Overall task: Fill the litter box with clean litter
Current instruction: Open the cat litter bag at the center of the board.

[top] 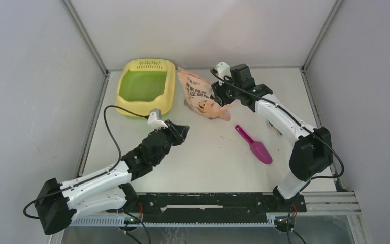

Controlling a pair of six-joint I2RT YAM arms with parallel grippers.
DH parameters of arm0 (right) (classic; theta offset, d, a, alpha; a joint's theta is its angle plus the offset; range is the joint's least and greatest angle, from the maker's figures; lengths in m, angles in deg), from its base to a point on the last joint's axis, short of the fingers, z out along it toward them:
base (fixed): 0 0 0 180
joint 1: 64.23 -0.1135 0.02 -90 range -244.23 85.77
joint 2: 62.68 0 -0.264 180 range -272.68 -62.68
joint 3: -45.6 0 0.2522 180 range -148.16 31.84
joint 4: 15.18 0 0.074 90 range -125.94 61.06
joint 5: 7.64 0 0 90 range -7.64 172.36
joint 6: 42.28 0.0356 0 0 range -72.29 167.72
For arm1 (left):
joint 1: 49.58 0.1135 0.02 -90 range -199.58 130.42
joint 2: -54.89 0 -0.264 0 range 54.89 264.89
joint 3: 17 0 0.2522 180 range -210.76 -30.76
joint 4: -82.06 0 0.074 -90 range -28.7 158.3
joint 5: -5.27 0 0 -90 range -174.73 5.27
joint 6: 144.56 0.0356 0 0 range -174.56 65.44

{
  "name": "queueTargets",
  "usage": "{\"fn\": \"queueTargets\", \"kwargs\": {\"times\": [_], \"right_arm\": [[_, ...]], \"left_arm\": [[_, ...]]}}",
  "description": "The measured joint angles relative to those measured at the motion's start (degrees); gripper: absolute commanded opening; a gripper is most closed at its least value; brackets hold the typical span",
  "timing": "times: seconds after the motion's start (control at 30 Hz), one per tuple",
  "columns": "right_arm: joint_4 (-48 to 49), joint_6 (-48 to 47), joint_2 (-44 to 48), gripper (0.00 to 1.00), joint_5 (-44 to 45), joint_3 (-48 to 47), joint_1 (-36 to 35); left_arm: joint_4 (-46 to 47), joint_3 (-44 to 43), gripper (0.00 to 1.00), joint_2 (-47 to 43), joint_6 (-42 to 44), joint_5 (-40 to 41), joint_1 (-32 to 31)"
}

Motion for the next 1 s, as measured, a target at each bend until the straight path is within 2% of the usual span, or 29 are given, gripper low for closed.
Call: {"fn": "queueTargets", "kwargs": {"times": [0.27,0.6,1.0], "right_arm": [[4.5,3.3,4.2,0.52,-1.2,3.2,2.0],[8.2,4.9,4.5,0.51,-1.7,3.2,1.6],[9.4,4.9,1.9,0.42,-1.6,3.2,-1.7]], "left_arm": [[0.0,0.0,0.22,0.1,0.0,0.0,0.0],[0.0,0.0,0.22,0.1,0.0,0.0,0.0],[0.0,0.0,0.22,0.3,0.0,0.0,0.2]]}}
